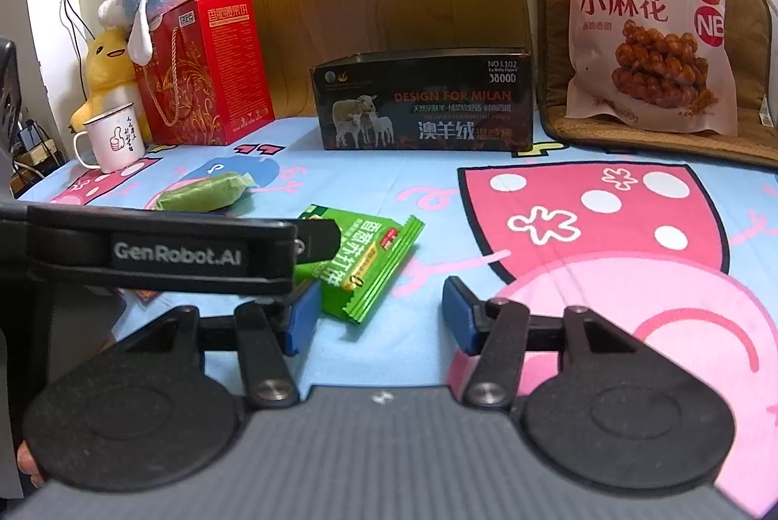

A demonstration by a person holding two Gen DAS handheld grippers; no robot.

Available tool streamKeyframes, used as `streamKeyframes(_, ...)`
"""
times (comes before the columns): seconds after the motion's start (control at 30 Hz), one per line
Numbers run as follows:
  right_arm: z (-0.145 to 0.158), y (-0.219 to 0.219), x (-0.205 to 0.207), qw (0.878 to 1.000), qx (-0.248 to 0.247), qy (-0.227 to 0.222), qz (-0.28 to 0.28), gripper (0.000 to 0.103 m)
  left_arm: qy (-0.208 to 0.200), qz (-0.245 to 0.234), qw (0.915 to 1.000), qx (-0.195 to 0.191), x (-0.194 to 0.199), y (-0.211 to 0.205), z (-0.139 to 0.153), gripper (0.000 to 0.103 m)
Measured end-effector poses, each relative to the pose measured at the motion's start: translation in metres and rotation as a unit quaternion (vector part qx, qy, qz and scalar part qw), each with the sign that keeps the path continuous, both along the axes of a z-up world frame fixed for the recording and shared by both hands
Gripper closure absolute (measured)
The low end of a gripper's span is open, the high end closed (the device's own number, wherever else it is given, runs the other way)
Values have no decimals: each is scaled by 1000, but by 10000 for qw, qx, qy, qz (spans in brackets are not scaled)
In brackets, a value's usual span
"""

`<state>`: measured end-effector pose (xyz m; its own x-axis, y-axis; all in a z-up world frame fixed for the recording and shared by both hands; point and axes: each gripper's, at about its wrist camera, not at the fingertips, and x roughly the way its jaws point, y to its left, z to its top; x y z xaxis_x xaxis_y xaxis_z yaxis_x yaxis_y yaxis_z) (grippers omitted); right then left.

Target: Organize snacks

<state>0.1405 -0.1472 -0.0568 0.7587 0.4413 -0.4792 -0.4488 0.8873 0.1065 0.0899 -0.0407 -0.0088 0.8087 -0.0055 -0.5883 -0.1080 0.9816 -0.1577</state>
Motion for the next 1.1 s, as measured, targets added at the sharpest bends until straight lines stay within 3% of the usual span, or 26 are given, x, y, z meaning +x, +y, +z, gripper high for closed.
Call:
streamKeyframes(0.33, 0, 2, -1, 10000, 7, 10, 34, 40, 10, -18, 9999, -169, 0, 3, -1, 0)
streamKeyframes(0.53, 0, 0, 0, 10000, 54, 30, 53, 40, 186, -321, 9991, -186, 4, -3, -3, 0)
streamKeyframes(0.83, 0, -2, 1, 9999, 112, 53, 85, 39, 268, -217, 9991, -255, 7, 3, -4, 0)
streamKeyframes(0.97, 0, -3, 2, 9998, 128, 63, 107, 39, 299, -89, 9993, -200, 7, 5, -1, 0)
streamKeyframes(1.1, 0, -4, 2, 9998, 148, 72, 123, 39, 226, -105, 9996, 165, 3, -2, 3, 0)
